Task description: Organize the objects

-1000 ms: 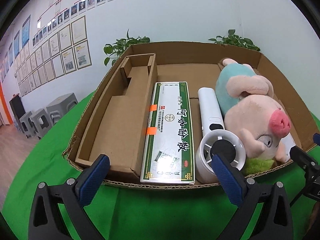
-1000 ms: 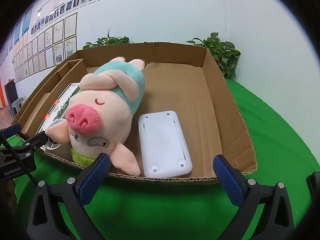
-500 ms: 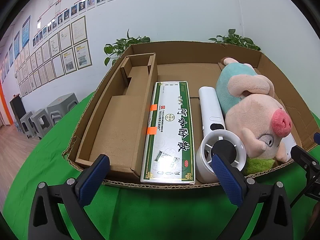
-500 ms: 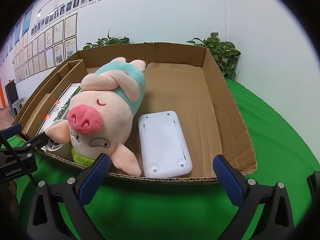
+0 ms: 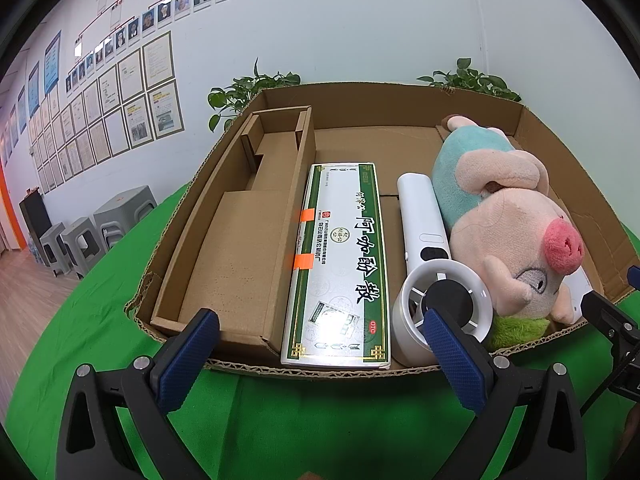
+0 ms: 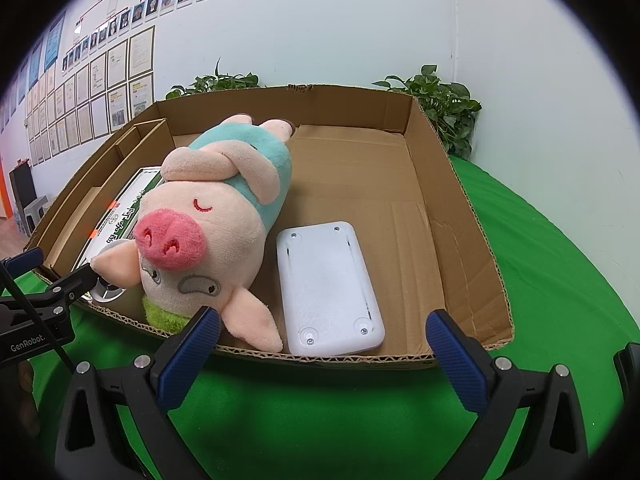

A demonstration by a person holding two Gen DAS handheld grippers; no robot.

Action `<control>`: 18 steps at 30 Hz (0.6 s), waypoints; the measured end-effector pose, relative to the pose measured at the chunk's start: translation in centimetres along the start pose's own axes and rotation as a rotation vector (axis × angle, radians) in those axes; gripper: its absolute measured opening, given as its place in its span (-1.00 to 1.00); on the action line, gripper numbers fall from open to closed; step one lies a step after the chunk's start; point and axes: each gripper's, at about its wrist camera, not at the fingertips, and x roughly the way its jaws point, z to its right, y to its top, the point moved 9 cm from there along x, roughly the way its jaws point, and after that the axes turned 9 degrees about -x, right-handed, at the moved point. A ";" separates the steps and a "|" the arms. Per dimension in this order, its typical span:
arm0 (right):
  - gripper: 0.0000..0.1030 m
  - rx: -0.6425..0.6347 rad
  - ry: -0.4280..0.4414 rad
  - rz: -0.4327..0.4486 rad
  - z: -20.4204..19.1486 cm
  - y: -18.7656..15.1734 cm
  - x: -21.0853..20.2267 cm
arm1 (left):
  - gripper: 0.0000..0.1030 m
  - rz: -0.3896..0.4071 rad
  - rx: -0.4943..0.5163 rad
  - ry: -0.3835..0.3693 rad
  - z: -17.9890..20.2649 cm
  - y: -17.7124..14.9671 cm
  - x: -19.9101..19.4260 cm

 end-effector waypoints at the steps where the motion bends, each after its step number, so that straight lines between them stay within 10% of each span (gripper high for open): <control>1: 0.99 0.000 0.000 0.000 0.0 0.0 0.0 | 1.00 0.000 0.000 0.000 0.0 0.0 0.0; 18: 0.99 0.000 0.000 0.000 0.0 0.0 0.0 | 1.00 0.000 -0.001 -0.001 -0.1 0.1 0.0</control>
